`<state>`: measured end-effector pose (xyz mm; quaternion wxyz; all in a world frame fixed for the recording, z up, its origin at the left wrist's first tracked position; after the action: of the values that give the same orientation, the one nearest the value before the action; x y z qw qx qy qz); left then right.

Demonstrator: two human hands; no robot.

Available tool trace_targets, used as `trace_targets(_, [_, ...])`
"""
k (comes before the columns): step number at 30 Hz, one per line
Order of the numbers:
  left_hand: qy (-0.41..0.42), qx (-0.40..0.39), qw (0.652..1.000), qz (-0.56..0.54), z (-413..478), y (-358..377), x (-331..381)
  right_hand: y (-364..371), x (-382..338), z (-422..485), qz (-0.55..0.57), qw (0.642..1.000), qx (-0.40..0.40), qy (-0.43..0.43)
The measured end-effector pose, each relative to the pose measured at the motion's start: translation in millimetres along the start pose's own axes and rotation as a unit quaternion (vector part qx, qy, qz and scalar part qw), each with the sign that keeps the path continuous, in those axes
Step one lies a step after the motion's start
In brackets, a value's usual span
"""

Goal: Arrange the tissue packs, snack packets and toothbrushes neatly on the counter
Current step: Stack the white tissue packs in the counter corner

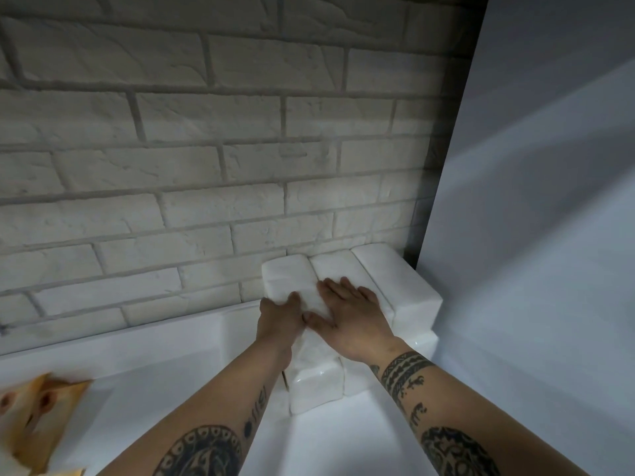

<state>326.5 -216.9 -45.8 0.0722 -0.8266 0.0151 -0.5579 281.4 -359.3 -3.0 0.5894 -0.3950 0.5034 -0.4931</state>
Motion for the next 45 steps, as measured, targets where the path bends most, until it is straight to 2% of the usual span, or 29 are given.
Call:
trace_targets(4, [0.074, 0.016, 0.996, 0.041, 4, -1, 5, 7, 2, -2, -0.011, 1.000, 0.001, -0.004])
trace_targets(7, [0.123, -0.011, 0.990, 0.070, 18, 5, 4, 8, 1, -2, -0.017, 1.000, -0.005, -0.009])
trace_targets(10, [0.134, -0.036, 0.987, 0.084, 8, 5, 15, 4, 0, -1, -0.011, 1.000, -0.016, -0.004])
trace_targets(16, [0.137, -0.026, 0.987, 0.081, -4, -16, 24, -7, -5, 1, 0.007, 0.998, -0.059, 0.023])
trace_targets(18, [0.138, -0.015, 0.989, 0.058, -11, -33, 26, -14, -9, -1, 0.016, 0.999, -0.041, 0.030])
trace_targets(21, [0.147, -0.007, 0.987, 0.063, -22, -64, 33, -28, -26, -5, 0.048, 0.998, 0.027, 0.029])
trace_targets(24, [0.161, 0.007, 0.980, 0.113, -31, -109, 34, -30, -65, -8, 0.082, 0.992, 0.094, -0.008])
trace_targets(28, [0.145, 0.042, 0.985, 0.079, -45, -184, 13, -15, -134, -16, 0.119, 0.983, 0.122, -0.071])
trace_targets(31, [0.128, 0.071, 0.987, 0.062, -49, -240, -13, 5, -180, -26, 0.140, 0.980, 0.102, -0.099])
trace_targets(38, [0.156, 0.182, 0.960, 0.142, -57, -395, -53, 62, -305, -52, 0.198, 0.971, 0.033, -0.133])
trace_targets(42, [0.120, 0.221, 0.959, 0.130, -57, -473, -82, 104, -382, -62, 0.255, 0.959, -0.054, -0.109])
trace_targets(45, [0.094, 0.236, 0.959, 0.124, -53, -510, -105, 138, -434, -67, 0.253, 0.952, -0.128, -0.118])
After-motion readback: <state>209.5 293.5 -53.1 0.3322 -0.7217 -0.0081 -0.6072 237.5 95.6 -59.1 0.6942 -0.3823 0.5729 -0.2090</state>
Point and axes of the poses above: each hand's wrist, its own z-axis towards the middle knuckle, its own y-axis out of the palm, x = y × z, the point moved 8 cm from there along z, towards the middle knuckle, and after that the axes turned 3 degrees about x, right-handed, at the moved point
